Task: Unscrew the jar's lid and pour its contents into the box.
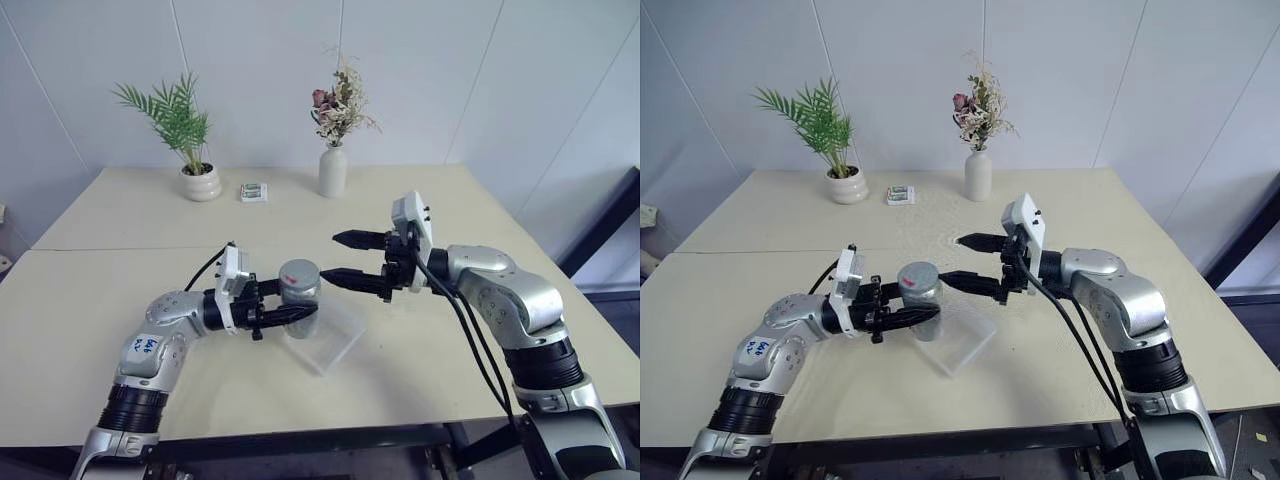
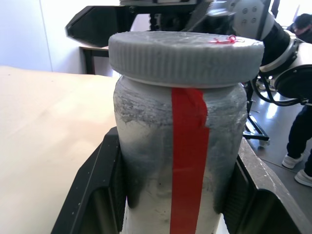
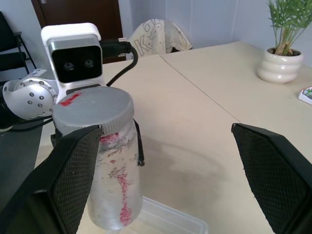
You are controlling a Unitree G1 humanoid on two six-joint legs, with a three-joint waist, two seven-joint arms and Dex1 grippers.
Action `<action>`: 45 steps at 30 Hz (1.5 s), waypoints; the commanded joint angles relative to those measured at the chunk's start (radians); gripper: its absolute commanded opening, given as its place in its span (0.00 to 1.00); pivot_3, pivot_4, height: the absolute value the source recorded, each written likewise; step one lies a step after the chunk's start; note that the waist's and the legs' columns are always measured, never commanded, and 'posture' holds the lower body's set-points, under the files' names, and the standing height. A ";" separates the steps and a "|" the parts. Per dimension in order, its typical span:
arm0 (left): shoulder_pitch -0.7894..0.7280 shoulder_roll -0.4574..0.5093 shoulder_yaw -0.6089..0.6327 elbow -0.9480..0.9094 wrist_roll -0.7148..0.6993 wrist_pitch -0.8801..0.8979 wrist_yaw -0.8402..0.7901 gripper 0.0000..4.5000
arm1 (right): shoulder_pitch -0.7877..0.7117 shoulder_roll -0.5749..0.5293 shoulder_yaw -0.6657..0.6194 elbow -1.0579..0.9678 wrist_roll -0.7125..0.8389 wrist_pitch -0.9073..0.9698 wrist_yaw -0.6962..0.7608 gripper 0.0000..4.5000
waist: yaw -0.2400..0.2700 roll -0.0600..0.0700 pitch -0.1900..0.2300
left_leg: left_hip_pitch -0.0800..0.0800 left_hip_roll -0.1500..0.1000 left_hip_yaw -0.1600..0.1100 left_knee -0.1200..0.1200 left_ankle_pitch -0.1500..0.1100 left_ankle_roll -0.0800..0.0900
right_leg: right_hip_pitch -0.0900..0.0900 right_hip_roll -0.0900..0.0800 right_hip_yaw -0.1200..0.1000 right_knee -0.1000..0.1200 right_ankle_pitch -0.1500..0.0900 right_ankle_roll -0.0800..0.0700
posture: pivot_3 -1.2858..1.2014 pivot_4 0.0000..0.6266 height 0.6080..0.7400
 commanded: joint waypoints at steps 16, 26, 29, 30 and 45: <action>-0.004 0.001 0.010 -0.048 -0.010 -0.017 -0.005 0.45 | -0.031 -0.002 -0.082 -0.077 0.174 0.114 0.065 1.00 | 0.002 0.000 0.000 | 0.000 0.000 0.000 0.000 0.000 0.000 | 0.000 0.000 0.000 0.000 0.000 0.000 | 0.52 0.24 1.00; -0.001 0.002 0.008 -0.053 -0.012 -0.014 -0.007 0.45 | -0.042 0.055 0.019 -0.080 0.089 0.107 0.007 1.00 | 0.001 0.000 0.000 | 0.000 0.000 0.000 0.000 0.000 0.000 | 0.000 0.000 0.000 0.000 0.000 0.000 | 0.52 0.24 1.00; 0.000 0.001 0.009 -0.055 -0.012 -0.013 -0.004 0.45 | -0.050 0.071 0.037 -0.071 0.066 0.102 -0.001 1.00 | 0.001 0.000 0.000 | 0.000 0.000 0.000 0.000 0.000 0.000 | 0.000 0.000 0.000 0.000 0.000 0.000 | 0.52 0.24 1.00; 0.000 0.001 0.008 -0.055 -0.012 -0.013 -0.004 0.45 | -0.052 0.076 0.040 -0.067 0.061 0.101 -0.001 1.00 | 0.001 0.000 0.000 | -0.001 0.000 0.000 0.000 0.000 0.000 | 0.000 0.000 0.000 0.000 0.000 0.000 | 0.52 0.24 1.00; 0.005 -0.001 0.009 -0.063 -0.012 -0.011 0.004 0.45 | -0.069 0.118 0.046 -0.042 0.024 0.092 0.003 1.00 | 0.001 0.000 0.000 | -0.001 0.000 0.000 0.000 0.000 0.000 | 0.000 0.000 0.000 0.000 0.000 0.000 | 0.52 0.24 1.00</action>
